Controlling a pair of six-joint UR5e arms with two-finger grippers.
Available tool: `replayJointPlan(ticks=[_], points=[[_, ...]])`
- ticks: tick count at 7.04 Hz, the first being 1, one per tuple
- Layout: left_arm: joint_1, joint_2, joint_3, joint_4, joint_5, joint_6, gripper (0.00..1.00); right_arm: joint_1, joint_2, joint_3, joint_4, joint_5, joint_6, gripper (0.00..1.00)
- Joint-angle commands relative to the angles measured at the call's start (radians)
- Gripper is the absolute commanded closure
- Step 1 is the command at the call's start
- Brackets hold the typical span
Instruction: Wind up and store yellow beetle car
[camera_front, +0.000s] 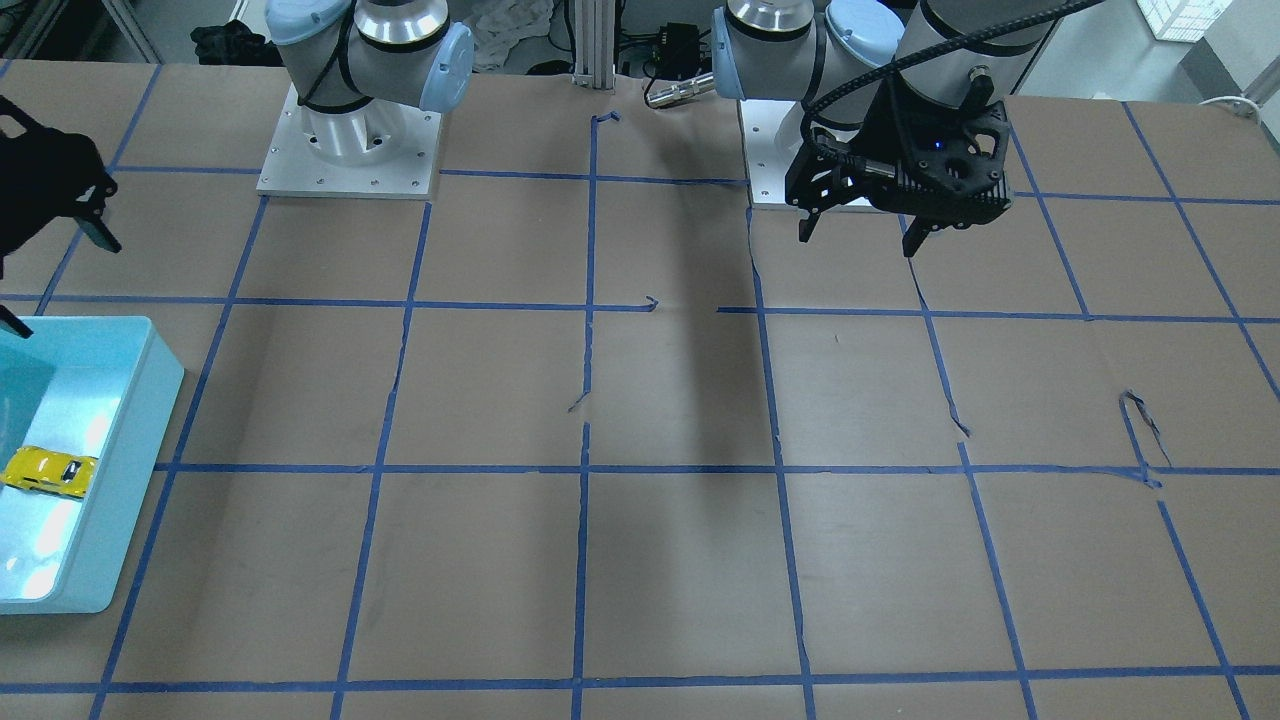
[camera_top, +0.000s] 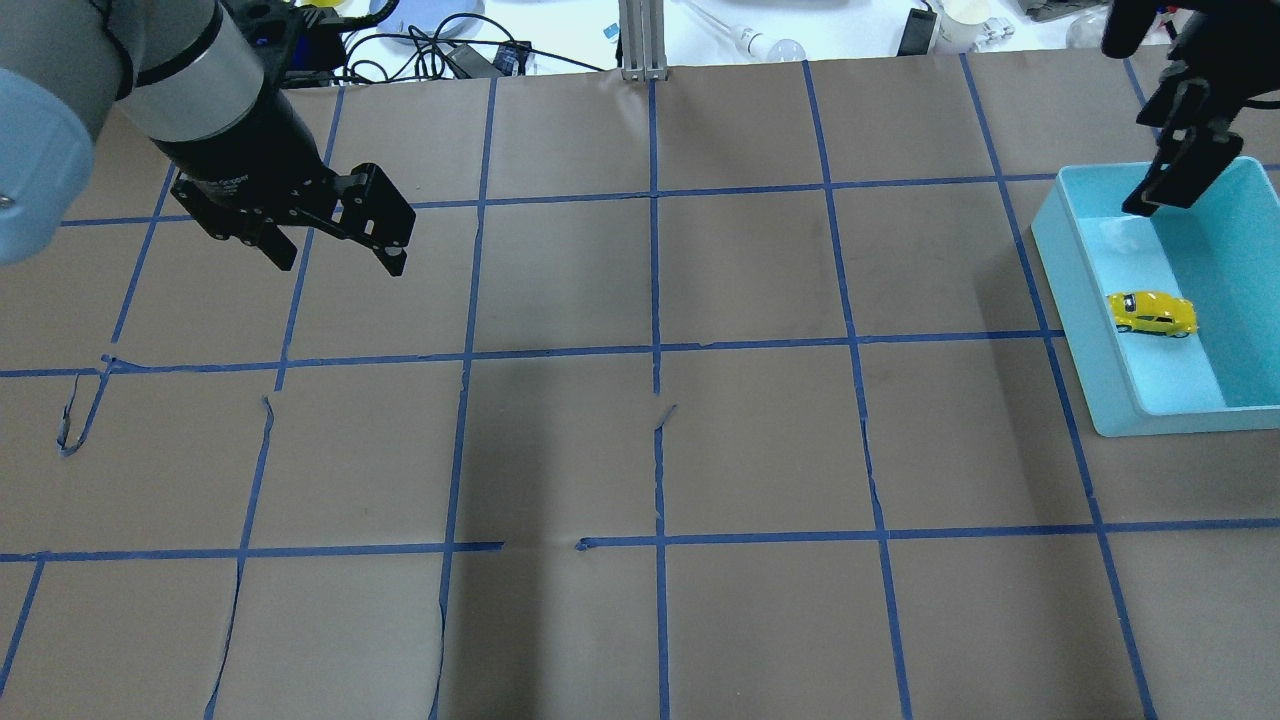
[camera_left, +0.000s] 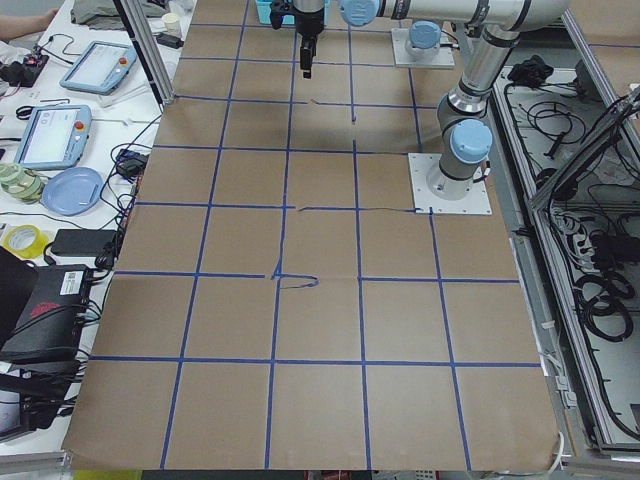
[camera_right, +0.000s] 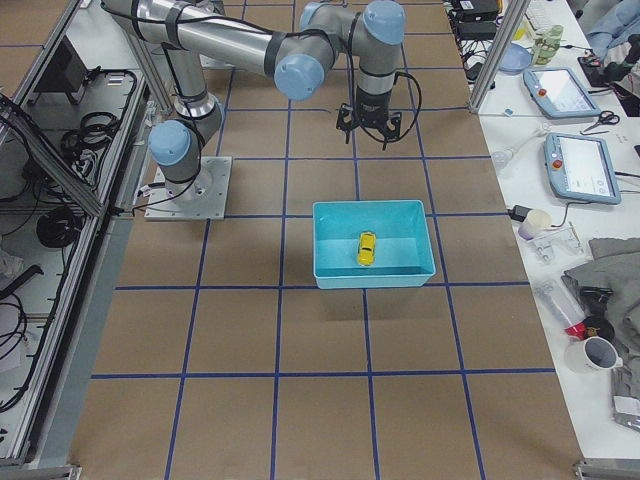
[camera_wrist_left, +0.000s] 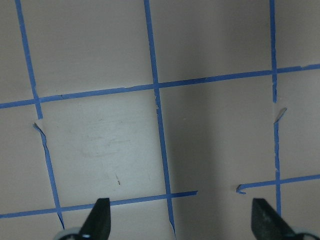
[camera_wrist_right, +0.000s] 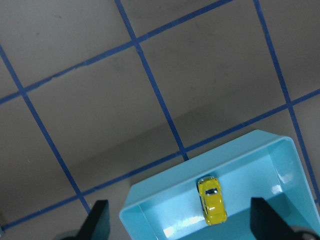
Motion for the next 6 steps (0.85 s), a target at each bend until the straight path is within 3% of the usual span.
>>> replayJointPlan(ticks=[1,6], points=[[-0.001,0.003,-0.003,0.001,0.001,0.007,0.0,0.11,-0.011,-0.001,0.024,-0.002,0.321,0.0],[-0.004,0.003,-0.005,0.001,-0.002,0.007,0.0,0.188,-0.011,-0.022,0.024,0.01,1.094,0.0]])
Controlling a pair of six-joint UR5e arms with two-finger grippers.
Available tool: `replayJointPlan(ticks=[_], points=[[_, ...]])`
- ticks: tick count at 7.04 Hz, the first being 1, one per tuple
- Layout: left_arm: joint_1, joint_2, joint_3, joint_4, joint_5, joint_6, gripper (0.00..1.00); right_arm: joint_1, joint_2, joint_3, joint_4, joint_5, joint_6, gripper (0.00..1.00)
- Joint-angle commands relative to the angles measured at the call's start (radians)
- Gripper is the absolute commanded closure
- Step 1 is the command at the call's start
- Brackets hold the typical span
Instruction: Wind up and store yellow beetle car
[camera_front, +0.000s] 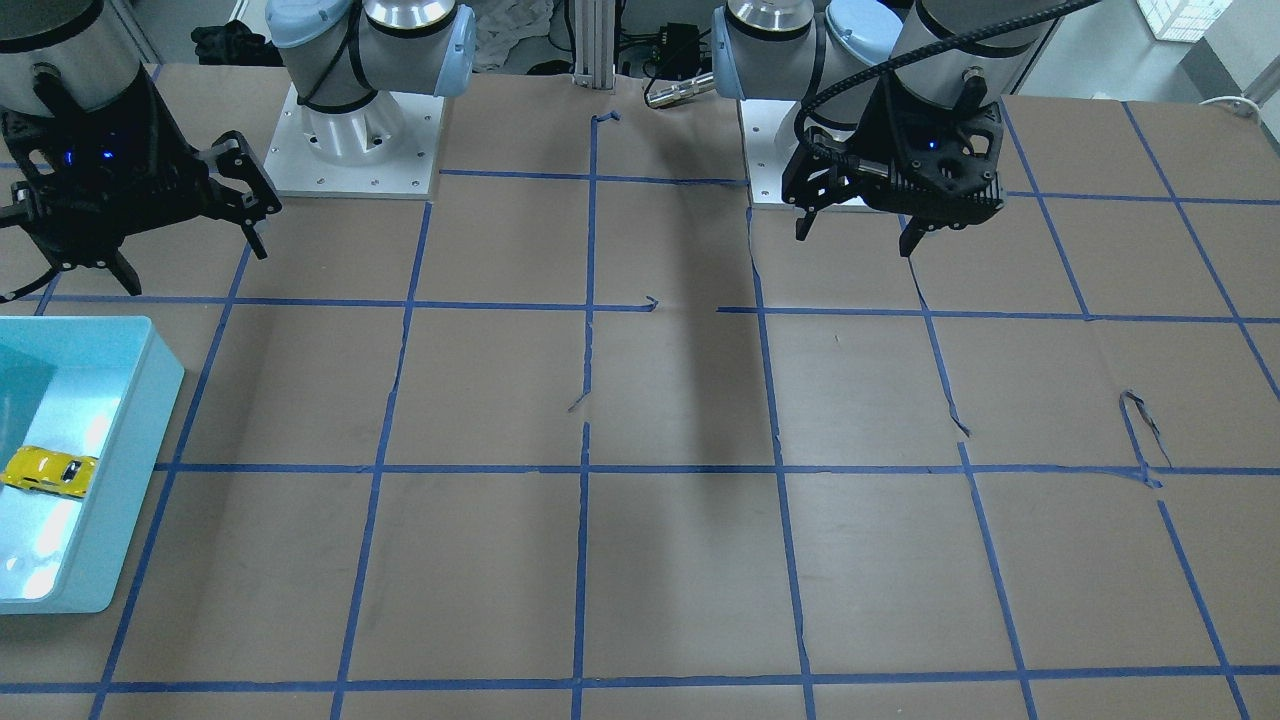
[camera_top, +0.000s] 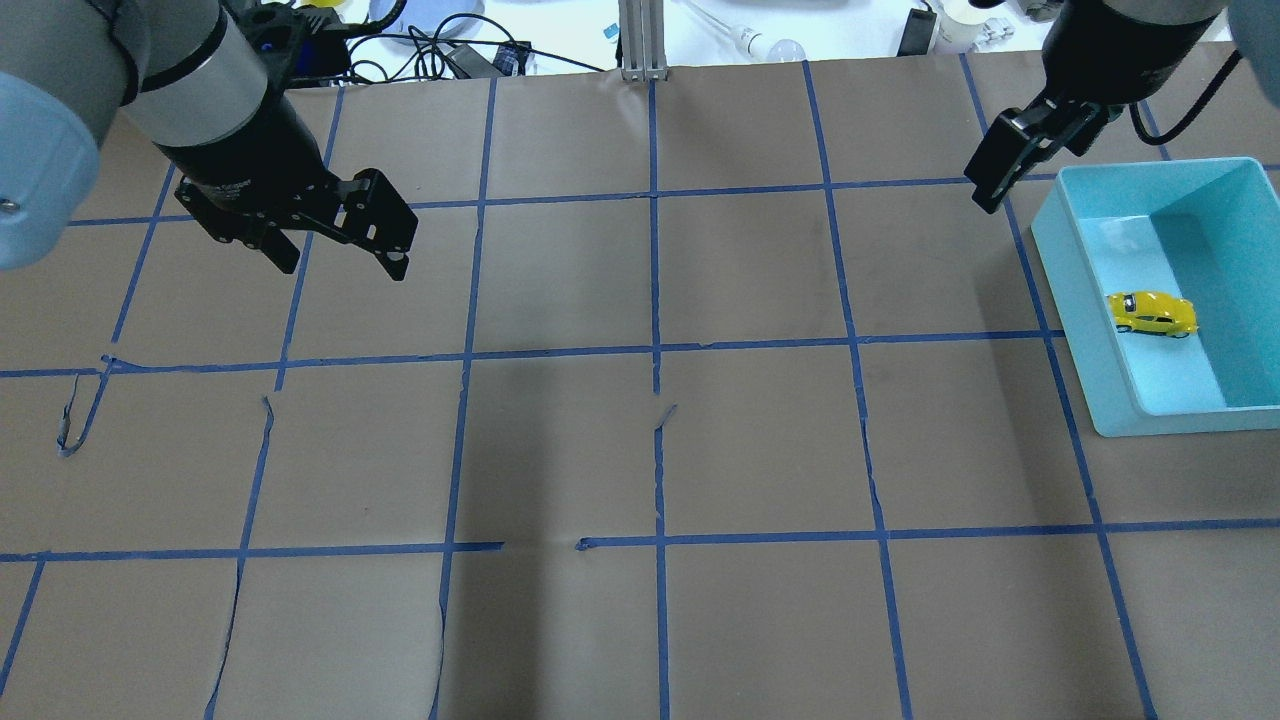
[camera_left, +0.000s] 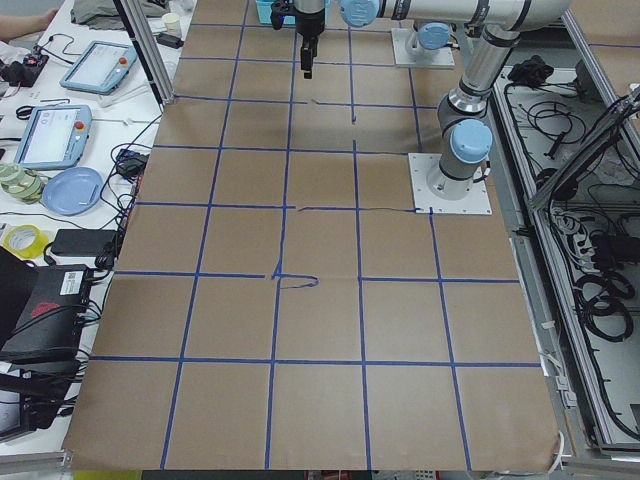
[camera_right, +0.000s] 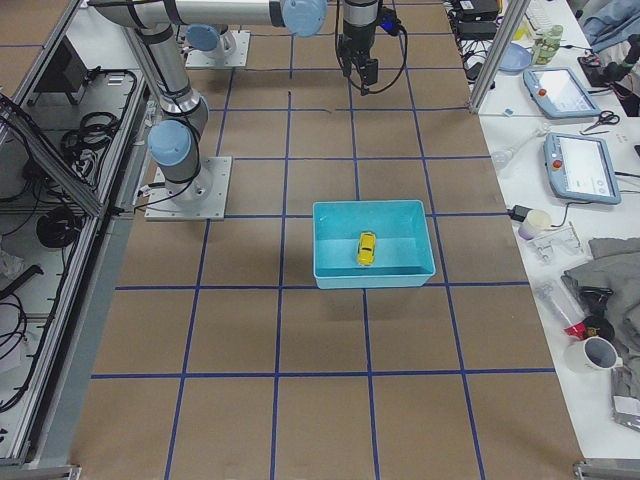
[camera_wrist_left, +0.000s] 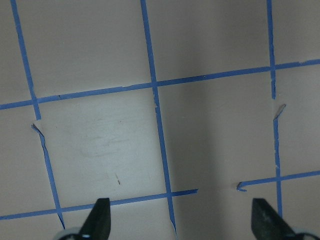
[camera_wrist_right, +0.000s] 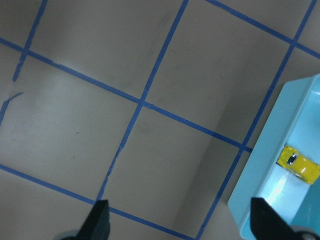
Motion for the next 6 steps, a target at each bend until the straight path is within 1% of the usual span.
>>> replayJointPlan(ticks=[1,2,5,6], points=[[0.002,0.002,0.0,0.002,0.0,0.0,0.0,0.059,0.003,-0.02,0.004,0.001,0.254,0.0],[0.001,0.002,0.0,0.002,0.002,0.0,0.0,0.077,0.002,-0.026,0.018,0.001,0.332,0.0],[0.001,0.001,-0.002,0.002,0.003,0.0,0.0,0.102,0.011,-0.022,0.006,0.009,0.368,0.0],[0.001,0.001,-0.006,0.004,0.002,-0.002,0.0,0.102,0.014,-0.022,0.0,0.03,0.376,0.0]])
